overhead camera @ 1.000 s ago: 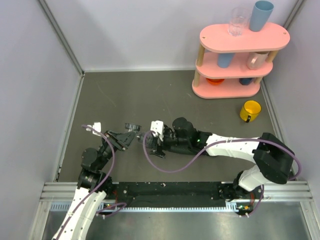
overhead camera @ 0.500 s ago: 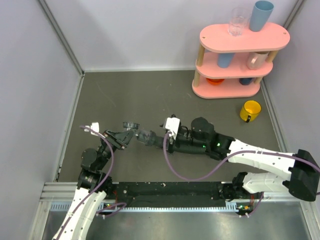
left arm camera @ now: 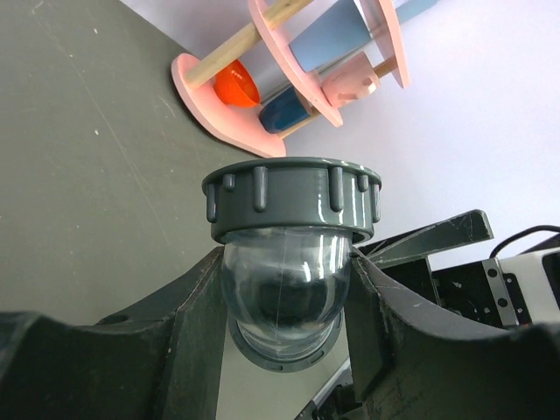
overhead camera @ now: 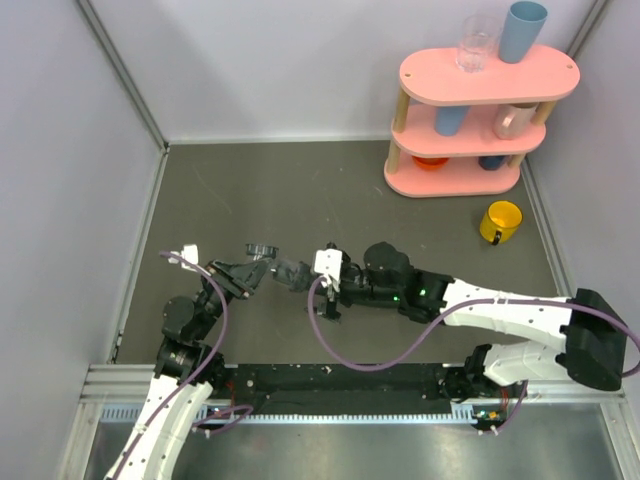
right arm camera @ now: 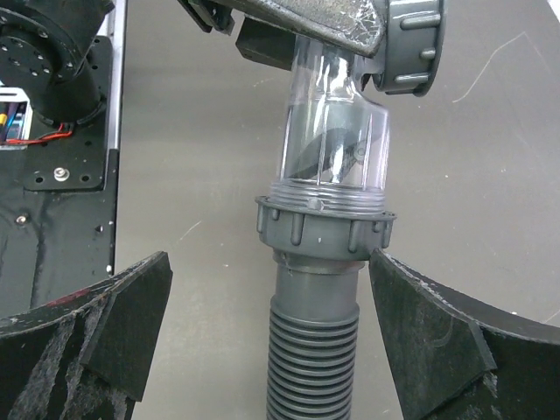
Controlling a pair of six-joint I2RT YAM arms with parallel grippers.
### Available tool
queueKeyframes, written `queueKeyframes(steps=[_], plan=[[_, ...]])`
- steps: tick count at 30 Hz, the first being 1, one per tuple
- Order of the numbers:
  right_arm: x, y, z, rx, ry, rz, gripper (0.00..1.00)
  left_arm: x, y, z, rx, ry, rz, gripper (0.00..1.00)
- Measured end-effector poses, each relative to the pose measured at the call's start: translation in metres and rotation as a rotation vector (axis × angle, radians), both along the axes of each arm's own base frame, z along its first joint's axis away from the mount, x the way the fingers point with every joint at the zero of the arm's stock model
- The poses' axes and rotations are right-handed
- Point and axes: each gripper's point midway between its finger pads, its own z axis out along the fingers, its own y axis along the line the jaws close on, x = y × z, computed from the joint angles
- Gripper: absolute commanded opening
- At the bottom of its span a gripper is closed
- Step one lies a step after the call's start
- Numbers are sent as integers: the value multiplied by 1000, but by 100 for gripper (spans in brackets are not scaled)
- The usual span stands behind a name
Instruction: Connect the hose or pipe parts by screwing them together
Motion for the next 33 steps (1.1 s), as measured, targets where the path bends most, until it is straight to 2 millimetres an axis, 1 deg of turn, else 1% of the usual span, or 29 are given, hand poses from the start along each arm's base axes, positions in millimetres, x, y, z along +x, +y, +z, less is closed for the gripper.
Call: queueKeyframes(steps=[2,7,16,24,27,33], plan=[[1,4,-4,-12,4,2,92,1,0,-1,2,3,4,0],[5,8,-5,-18,1,-6,91,3,2,-2,2,9,17,0],[10,11,-6,-41,-23,-10,84,5,4,-3,2,13,29,0],[19,25,-9,-74,-37,-4,79,8,7,-4,7,16,50,0],[23,30,-18,-98,-30,-5,79,8,7,-4,6,16,51,0],[19,37,-50,-165,17,32,78,3,2,0,-6,8,11,0]])
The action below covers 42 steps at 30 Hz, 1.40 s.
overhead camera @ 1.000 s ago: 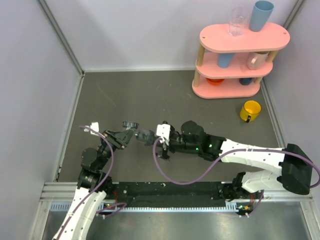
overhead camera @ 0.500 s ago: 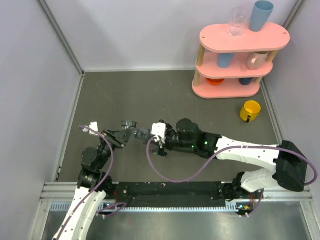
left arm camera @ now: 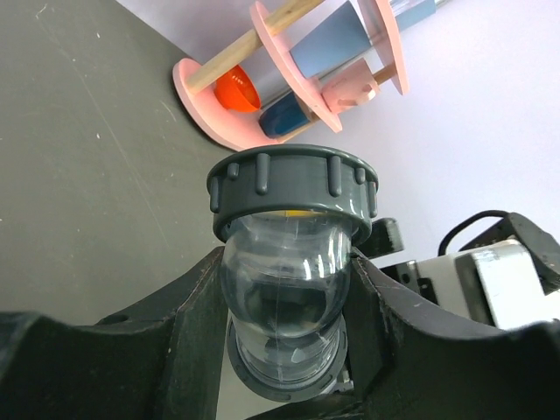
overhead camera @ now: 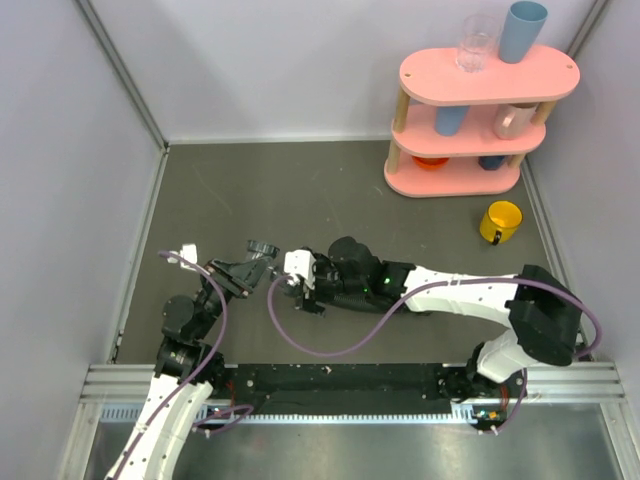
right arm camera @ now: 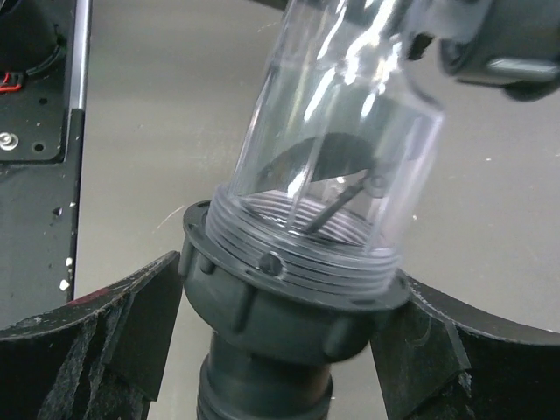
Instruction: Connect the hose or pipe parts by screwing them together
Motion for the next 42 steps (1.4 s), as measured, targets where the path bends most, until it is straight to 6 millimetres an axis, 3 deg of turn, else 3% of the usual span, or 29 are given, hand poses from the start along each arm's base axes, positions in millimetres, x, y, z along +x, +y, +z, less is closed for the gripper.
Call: queueKeyframes(steps=[6,14,27,35,42], plan=[[-2,6,-11,-13,45,15,88,-1,0,4,-6,-14,0,0],[6,7,-1,36,64,-8,93,-3,1,8,-19,-27,1,0],[8,-21,53,117,-33,-72,93,-1,2,8,-31,-28,8,0],[-1,-35,68,144,-40,-69,92,5,1,-1,-22,9,13,0],[-12,-34,75,176,-20,-39,91,7,0,0,-26,9,12,0]])
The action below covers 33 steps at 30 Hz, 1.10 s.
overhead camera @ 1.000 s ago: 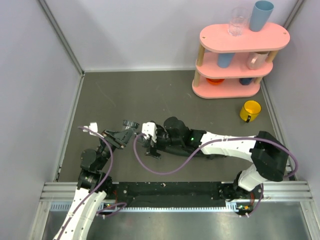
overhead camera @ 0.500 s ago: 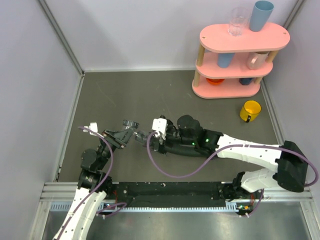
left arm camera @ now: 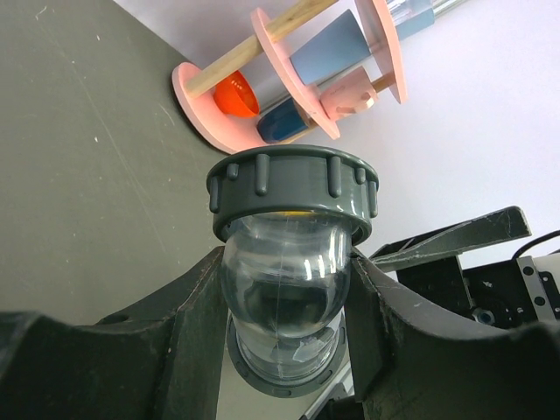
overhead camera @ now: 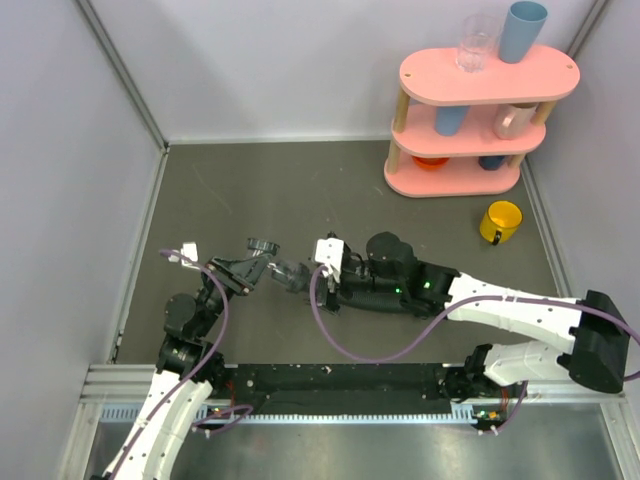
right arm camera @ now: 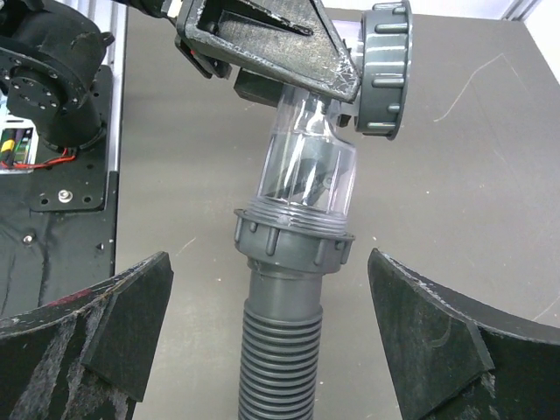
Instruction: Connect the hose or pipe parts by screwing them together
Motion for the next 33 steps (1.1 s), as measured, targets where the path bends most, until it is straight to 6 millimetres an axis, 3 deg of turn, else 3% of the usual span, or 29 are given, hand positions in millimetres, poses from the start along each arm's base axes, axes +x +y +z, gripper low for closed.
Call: queueKeyframes(steps=[9,24,33], plan=[[-7,14,-18,-21,41,38,90,0,0,3,-2,-13,1,0],[2,25,-32,-23,55,17,90,6,6,-4,15,7,45,0],[2,35,-75,-102,120,32,89,-1,-1,0,-1,-1,-8,0]])
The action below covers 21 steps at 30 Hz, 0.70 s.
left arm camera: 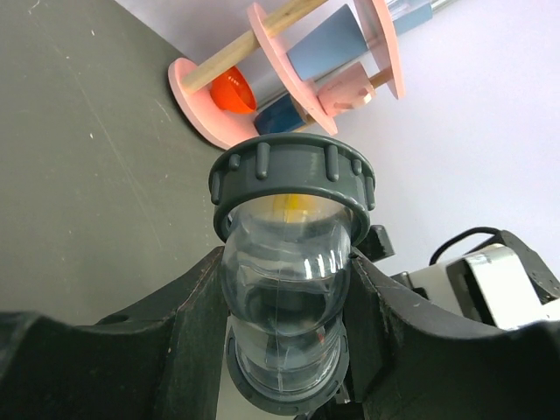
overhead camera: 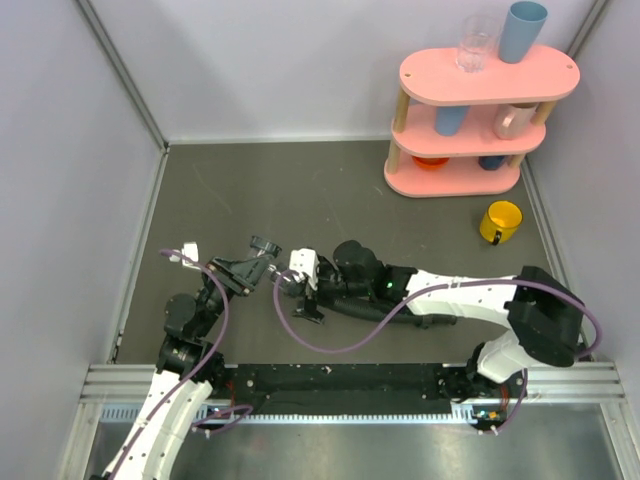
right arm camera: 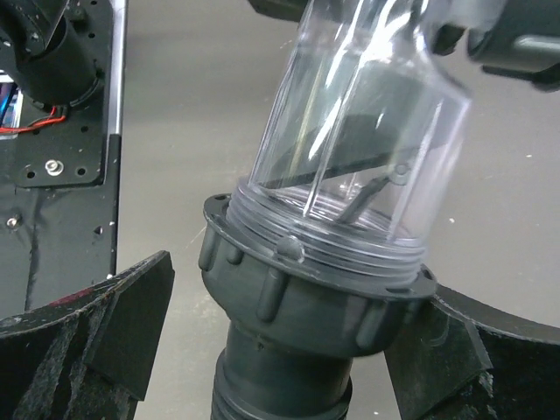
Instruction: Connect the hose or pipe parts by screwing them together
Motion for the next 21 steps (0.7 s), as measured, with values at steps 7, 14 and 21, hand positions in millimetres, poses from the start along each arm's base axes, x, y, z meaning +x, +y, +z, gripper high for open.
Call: queueKeyframes(steps=[7,14,21], plan=[[-2,6,-13,-15,41,18,89,-2,-1,1,-1,-4,-8,0],[3,2,-9,-10,39,3,92,-3,-1,4,-6,-18,-9,0],[2,-14,25,21,-8,-18,93,-3,0,7,-14,-26,-6,0]])
